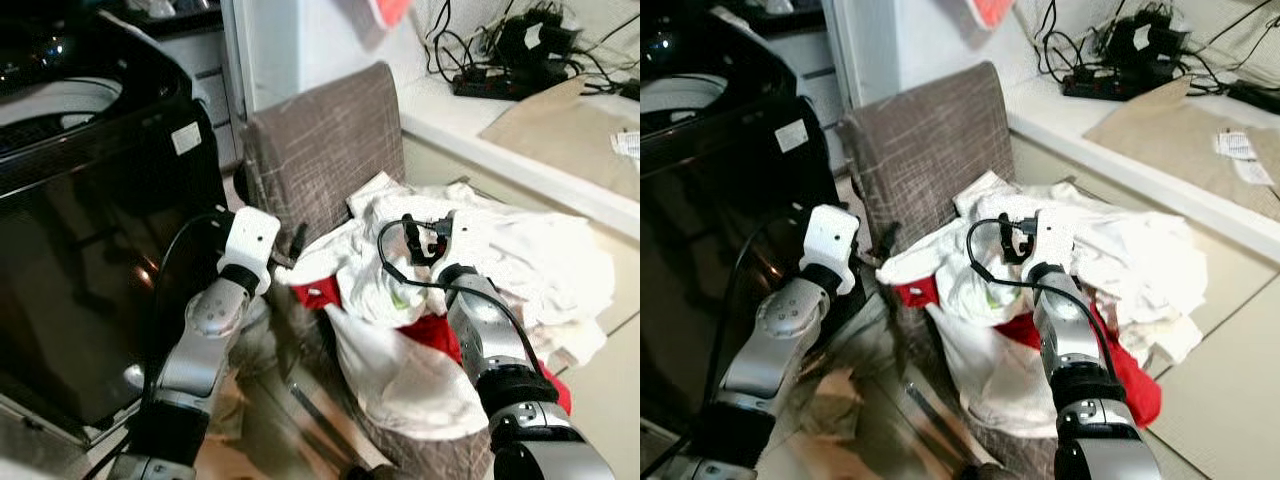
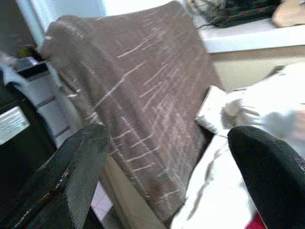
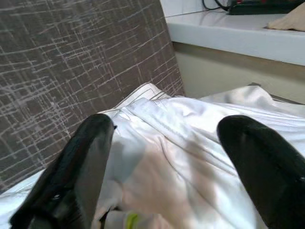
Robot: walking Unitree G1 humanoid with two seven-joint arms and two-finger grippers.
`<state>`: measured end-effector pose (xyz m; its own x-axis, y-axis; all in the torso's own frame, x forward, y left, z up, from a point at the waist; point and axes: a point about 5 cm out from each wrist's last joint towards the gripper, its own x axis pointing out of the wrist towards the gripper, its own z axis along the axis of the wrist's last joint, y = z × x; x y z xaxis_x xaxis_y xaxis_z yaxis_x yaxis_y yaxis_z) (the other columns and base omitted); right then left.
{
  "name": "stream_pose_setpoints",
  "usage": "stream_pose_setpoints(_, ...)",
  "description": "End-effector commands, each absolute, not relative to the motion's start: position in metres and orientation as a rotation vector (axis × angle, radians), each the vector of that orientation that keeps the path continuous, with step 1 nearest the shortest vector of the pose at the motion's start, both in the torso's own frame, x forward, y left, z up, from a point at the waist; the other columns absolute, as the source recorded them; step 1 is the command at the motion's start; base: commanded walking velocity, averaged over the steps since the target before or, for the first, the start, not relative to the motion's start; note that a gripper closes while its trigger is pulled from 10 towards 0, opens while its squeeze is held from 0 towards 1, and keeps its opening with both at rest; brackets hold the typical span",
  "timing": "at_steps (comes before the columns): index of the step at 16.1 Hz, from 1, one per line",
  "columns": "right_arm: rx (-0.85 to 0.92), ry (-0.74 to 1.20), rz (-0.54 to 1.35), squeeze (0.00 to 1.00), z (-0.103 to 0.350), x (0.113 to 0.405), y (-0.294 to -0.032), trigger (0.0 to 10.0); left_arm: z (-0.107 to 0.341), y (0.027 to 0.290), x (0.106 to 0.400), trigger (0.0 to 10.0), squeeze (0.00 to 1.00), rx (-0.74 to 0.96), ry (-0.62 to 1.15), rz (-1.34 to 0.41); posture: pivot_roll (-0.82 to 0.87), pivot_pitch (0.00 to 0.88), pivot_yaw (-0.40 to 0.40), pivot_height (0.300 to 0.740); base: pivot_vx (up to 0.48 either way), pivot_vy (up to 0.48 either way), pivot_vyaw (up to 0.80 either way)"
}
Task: Clothes washing
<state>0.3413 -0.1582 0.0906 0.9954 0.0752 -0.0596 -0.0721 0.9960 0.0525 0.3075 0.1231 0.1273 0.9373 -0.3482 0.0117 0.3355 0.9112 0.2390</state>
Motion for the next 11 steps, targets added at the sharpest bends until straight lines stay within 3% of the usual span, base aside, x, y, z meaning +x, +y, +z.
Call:
stream_pose_setpoints(1,0.066,0.056,0.047,1.00,0.097,0.345,-0.163,10.0,0.128,0.128,0.311,10.0,0.00,0.256,-0.048,-0.397,-0.11,0.000,-0.010,0.732,0.000,0.000,0.00)
stream_pose_setpoints(4,-0.029,0.075,0.067,1.00,0.098,0.348,-0.159,10.0,0.130,0.126,0.311,10.0,0.00,0.253,-0.056,-0.429,-0.12,0.000,-0.005,0.732,0.000,0.000,0.00)
stream_pose_setpoints(5,-0.026,0.074,0.064,0.00,0.099,0.349,-0.159,10.0,0.129,0.123,0.310,10.0,0.00,0.244,-0.058,-0.432,-0.12,0.000,-0.006,0.732,0.000,0.000,0.00)
stream_pose_setpoints(6,-0.021,0.075,0.063,0.00,0.099,0.349,-0.159,10.0,0.127,0.119,0.308,10.0,0.00,0.235,-0.054,-0.446,-0.12,0.000,-0.007,0.732,0.000,0.000,0.00)
stream_pose_setpoints(10,-0.031,0.075,0.071,0.00,0.098,0.348,-0.159,10.0,0.127,0.114,0.304,10.0,0.00,0.240,-0.076,-0.474,-0.11,0.000,-0.014,0.732,0.000,0.480,0.00)
stream_pose_setpoints(11,-0.034,0.078,0.076,0.00,0.098,0.348,-0.158,10.0,0.128,0.115,0.305,10.0,0.00,0.241,-0.081,-0.464,-0.11,0.000,-0.016,0.732,0.000,0.000,-0.77)
